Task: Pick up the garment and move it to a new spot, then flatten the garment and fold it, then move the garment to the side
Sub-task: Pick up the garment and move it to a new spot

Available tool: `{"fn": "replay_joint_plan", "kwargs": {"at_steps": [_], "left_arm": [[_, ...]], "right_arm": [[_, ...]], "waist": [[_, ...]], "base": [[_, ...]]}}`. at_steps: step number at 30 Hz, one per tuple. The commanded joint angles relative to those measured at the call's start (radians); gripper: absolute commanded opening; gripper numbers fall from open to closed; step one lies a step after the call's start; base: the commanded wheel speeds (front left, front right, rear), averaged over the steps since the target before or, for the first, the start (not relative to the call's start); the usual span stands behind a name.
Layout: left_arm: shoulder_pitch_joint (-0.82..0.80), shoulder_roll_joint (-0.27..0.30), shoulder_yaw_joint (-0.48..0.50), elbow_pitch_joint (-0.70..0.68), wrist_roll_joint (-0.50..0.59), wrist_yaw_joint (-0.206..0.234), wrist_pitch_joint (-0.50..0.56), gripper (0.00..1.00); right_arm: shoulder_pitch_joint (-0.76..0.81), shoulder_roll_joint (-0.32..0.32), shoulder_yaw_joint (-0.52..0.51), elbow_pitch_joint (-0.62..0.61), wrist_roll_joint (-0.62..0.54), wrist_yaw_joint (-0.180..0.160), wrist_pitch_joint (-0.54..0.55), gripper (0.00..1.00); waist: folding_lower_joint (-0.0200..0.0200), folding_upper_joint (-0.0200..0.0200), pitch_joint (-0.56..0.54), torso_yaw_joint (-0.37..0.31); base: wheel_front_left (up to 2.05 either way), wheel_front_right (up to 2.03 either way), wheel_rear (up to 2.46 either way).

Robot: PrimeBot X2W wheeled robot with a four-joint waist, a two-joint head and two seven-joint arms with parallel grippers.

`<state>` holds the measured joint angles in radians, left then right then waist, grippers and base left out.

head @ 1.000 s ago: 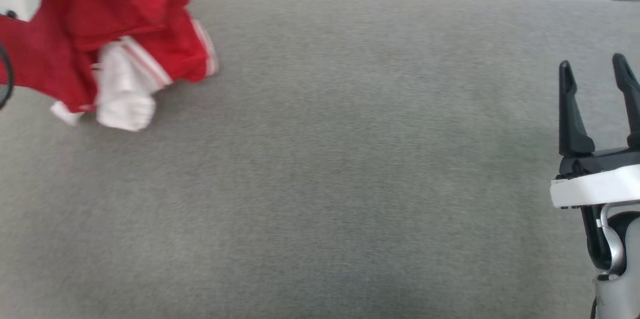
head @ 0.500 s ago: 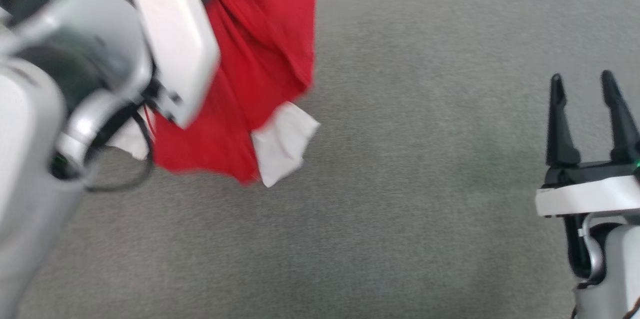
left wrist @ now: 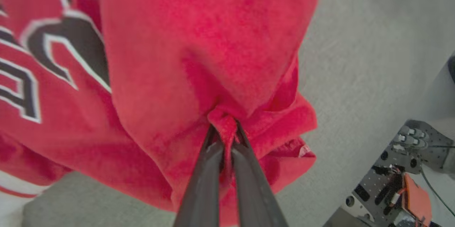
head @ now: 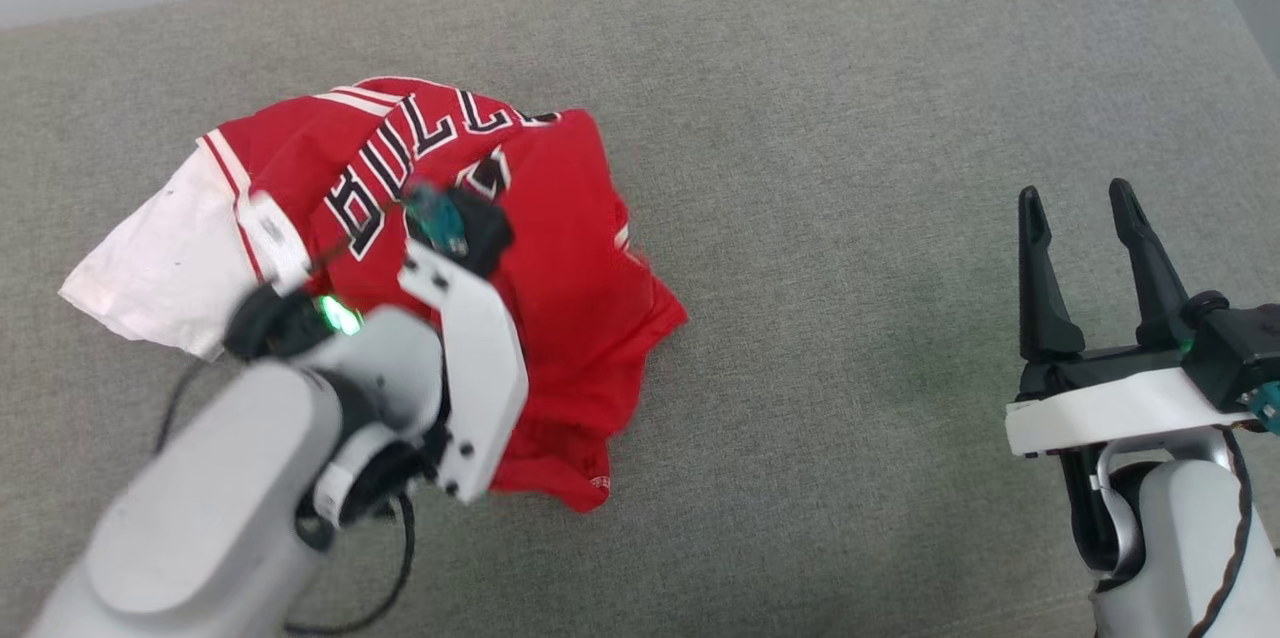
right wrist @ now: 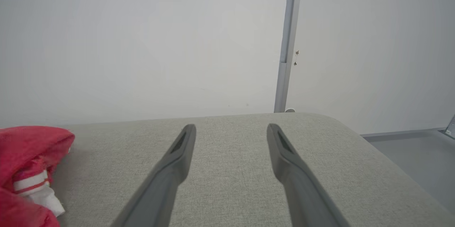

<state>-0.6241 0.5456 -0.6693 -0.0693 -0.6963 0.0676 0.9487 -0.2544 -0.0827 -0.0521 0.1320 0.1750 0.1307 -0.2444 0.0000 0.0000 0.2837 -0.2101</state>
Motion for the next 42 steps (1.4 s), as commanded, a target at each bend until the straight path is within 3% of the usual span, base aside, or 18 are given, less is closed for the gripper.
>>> {"fn": "replay_joint_plan", "kwargs": {"at_steps": [1, 10, 11, 12, 13, 19, 27, 38, 42], "left_arm": [[0.035, -0.008, -0.009, 0.035, -0.019, -0.007, -0.011, 0.0], [0.061, -0.072, -0.069, 0.271, -0.016, -0.072, -0.082, 0.0], [0.059, -0.085, -0.067, 0.292, -0.021, -0.078, -0.098, 0.11], [0.051, -0.093, -0.068, 0.308, -0.019, -0.085, -0.113, 0.67], [0.044, -0.101, -0.065, 0.318, -0.016, -0.091, -0.133, 1.0], [0.019, -0.1, -0.028, 0.299, -0.014, -0.129, -0.249, 1.0], [0.09, -0.046, 0.083, 0.204, -0.009, -0.139, -0.539, 1.0], [0.345, 0.018, 0.278, 0.148, 0.008, -0.027, -0.961, 1.0], [0.447, 0.032, 0.324, 0.135, 0.003, -0.003, -1.066, 1.0]], "right_arm": [[-0.008, 0.003, 0.006, 0.005, 0.006, 0.0, -0.008, 1.0], [-0.035, -0.018, 0.037, 0.029, 0.009, 0.0, -0.015, 1.0], [-0.039, -0.023, 0.041, 0.03, 0.008, 0.0, -0.015, 1.0], [-0.04, -0.027, 0.044, 0.031, 0.006, 0.0, -0.015, 1.0], [-0.04, -0.03, 0.047, 0.033, 0.005, 0.0, -0.015, 1.0], [-0.034, -0.054, 0.067, 0.036, 0.011, 0.0, -0.015, 1.0], [0.0, -0.104, 0.059, 0.025, 0.018, 0.0, -0.002, 1.0], [0.076, -0.133, 0.03, 0.063, 0.003, 0.0, 0.004, 1.0], [0.104, -0.143, 0.018, 0.095, 0.014, 0.0, 0.002, 1.0]], "waist": [[0.0, 0.0, 0.003, -0.003], [0.0, 0.0, -0.004, 0.017], [0.0, 0.0, -0.008, 0.022], [0.0, 0.0, -0.012, 0.028], [0.0, 0.0, -0.017, 0.035], [0.0, 0.0, -0.064, 0.071], [0.0, 0.0, -0.144, 0.135], [0.0, 0.0, -0.248, 0.182], [0.0, 0.0, -0.273, 0.193]], "base": [[0.0, 0.0, 0.0], [0.0, 0.0, 0.0], [0.0, 0.0, 0.0], [0.0, 0.0, 0.0], [0.0, 0.0, 0.0], [0.0, 0.0, 0.0], [0.0, 0.0, 0.0], [0.0, 0.0, 0.0], [0.0, 0.0, 0.0]]}}
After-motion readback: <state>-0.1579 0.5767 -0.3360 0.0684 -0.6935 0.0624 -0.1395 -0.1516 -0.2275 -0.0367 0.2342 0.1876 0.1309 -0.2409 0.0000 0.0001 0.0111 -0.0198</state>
